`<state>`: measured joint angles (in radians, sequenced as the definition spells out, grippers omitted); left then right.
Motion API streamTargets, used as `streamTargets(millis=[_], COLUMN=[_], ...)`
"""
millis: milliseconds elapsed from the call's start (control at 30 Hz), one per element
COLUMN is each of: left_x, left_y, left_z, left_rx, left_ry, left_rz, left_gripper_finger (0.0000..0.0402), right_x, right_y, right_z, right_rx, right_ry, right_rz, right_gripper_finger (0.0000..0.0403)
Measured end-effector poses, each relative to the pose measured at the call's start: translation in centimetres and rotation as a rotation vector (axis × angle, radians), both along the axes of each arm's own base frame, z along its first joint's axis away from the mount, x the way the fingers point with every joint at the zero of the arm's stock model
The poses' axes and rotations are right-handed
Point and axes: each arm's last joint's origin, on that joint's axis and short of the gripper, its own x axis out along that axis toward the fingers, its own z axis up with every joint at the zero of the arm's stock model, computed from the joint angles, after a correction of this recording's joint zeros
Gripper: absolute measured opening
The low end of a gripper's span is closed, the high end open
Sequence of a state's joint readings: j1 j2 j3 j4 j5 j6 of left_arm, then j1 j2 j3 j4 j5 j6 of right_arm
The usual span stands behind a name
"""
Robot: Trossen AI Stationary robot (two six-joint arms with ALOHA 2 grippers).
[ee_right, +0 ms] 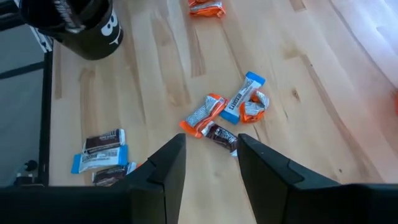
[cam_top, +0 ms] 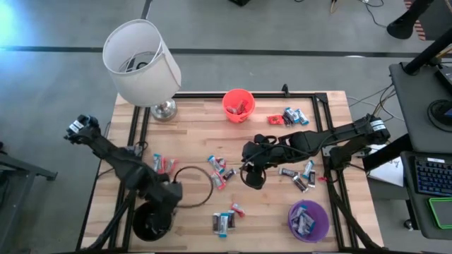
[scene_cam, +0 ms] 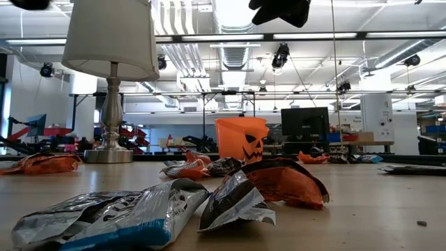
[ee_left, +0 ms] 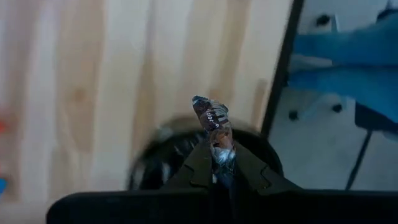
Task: Organize candy in baskets
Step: Put the brown chocolate into the black bucket
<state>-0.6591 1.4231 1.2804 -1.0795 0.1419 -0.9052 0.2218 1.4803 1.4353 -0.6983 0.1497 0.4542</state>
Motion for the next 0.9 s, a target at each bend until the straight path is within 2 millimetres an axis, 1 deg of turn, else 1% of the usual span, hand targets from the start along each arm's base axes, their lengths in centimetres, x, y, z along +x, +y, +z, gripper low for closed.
streamTargets(millis=[133,300,367,533,600,800,900], left_x=[-1.3,-2.3,-2.5,-2.7,-2.8,-3.5,-4.1], left_y=[-1.4,-2.5,-2.6,-2.3,-2.2,-2.0,-2.1], left_z=[0.0,0.0,0.0,0.5,1.2,4.9,5.7], left_rx=[-0.013,-0.021,-0.017,-0.005,0.004,-0.009,-0.001], left_ry=[0.023,0.043,0.040,0.009,0.000,-0.026,-0.016], left_rz=[-0.009,-0.009,-0.016,0.005,0.022,0.038,0.024], left_gripper_finger=[0.0002,0.0002,0.0002,0.0002,0.0002,0.0002,0.0002], right_x=[0.0,0.0,0.0,0.0,0.0,0.0,0.0], right_y=[0.0,0.0,0.0,0.0,0.0,0.0,0.0], right_z=[0.0,0.0,0.0,0.0,0.0,0.0,0.0], right_rx=[0.006,0.014,0.019,0.031,0.032,0.031,0.031], right_ry=[0.000,0.000,0.000,0.000,0.000,0.000,0.001], right_rz=[-0.006,-0.015,-0.021,-0.034,-0.034,-0.034,-0.034], right_gripper_finger=[0.0131,0.0125,0.0125,0.0130,0.0130,0.0123,0.0123])
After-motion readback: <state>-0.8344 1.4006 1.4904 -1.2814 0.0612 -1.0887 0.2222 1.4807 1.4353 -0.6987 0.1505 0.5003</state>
